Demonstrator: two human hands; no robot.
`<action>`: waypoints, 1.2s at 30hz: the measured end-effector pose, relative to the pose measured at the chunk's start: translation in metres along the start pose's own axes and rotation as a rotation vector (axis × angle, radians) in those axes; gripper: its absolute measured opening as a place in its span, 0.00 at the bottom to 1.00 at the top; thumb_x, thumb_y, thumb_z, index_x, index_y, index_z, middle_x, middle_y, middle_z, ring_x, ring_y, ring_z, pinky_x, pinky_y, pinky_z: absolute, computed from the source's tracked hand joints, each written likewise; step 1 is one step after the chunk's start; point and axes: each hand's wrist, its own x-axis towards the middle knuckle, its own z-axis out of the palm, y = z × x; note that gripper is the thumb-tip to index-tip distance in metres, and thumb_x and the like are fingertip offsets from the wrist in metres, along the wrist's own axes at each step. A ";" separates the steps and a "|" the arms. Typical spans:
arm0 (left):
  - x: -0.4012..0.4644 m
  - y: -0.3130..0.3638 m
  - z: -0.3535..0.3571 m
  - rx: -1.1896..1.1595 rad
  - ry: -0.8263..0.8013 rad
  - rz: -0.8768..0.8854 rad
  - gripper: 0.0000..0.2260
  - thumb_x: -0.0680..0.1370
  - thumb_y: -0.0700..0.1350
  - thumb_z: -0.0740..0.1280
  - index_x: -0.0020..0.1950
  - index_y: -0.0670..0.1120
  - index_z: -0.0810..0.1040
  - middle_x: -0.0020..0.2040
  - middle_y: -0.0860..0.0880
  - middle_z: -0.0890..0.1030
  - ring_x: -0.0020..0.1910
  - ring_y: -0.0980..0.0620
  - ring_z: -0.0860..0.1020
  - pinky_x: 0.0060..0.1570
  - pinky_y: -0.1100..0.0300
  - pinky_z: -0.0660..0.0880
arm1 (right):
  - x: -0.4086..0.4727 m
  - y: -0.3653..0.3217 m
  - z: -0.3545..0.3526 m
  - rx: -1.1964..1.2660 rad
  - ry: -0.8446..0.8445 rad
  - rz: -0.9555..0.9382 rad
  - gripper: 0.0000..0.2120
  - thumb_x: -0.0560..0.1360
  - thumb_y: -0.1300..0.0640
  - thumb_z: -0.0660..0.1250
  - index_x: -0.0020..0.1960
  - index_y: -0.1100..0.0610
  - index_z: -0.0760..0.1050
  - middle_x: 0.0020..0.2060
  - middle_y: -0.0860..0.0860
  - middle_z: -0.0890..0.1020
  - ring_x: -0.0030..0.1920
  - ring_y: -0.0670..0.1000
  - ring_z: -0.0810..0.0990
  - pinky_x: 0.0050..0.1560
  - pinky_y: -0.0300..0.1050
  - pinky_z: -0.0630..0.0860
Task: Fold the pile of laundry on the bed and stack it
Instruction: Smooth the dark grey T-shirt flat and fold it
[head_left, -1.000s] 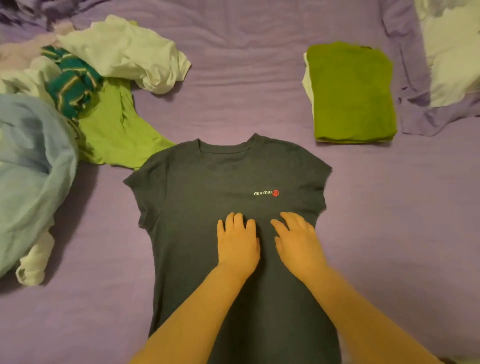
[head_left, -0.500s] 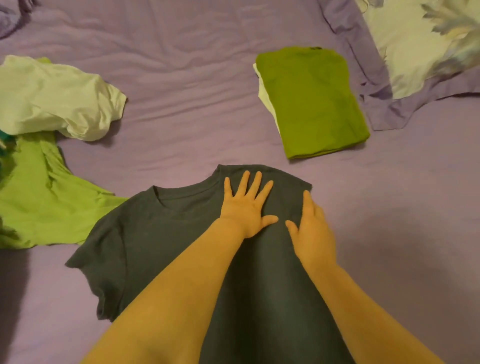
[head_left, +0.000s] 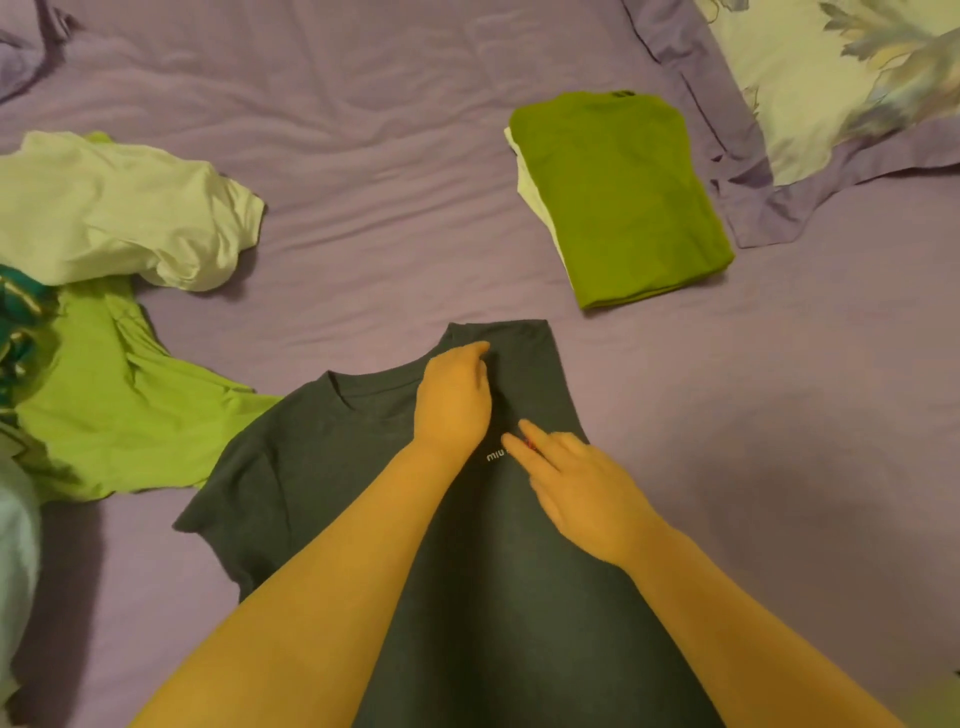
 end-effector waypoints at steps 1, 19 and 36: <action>-0.002 -0.007 -0.002 0.081 -0.001 0.034 0.17 0.82 0.39 0.55 0.71 0.41 0.69 0.66 0.42 0.74 0.67 0.44 0.70 0.66 0.53 0.67 | 0.001 0.000 0.001 0.046 0.030 0.049 0.30 0.68 0.63 0.74 0.68 0.58 0.72 0.65 0.57 0.76 0.57 0.57 0.80 0.48 0.49 0.80; -0.102 -0.121 -0.074 0.617 0.071 -0.083 0.27 0.80 0.48 0.61 0.77 0.48 0.58 0.77 0.43 0.59 0.77 0.40 0.53 0.73 0.39 0.45 | 0.073 -0.099 0.012 -0.143 -0.345 0.064 0.33 0.80 0.39 0.47 0.77 0.51 0.38 0.77 0.56 0.41 0.76 0.59 0.38 0.73 0.62 0.41; -0.116 -0.188 -0.147 -0.156 0.273 -0.593 0.07 0.79 0.47 0.64 0.48 0.44 0.71 0.40 0.48 0.76 0.43 0.45 0.74 0.41 0.54 0.69 | 0.162 -0.195 0.035 -0.182 -0.405 -0.262 0.32 0.80 0.38 0.45 0.76 0.48 0.34 0.77 0.52 0.38 0.76 0.58 0.37 0.73 0.63 0.43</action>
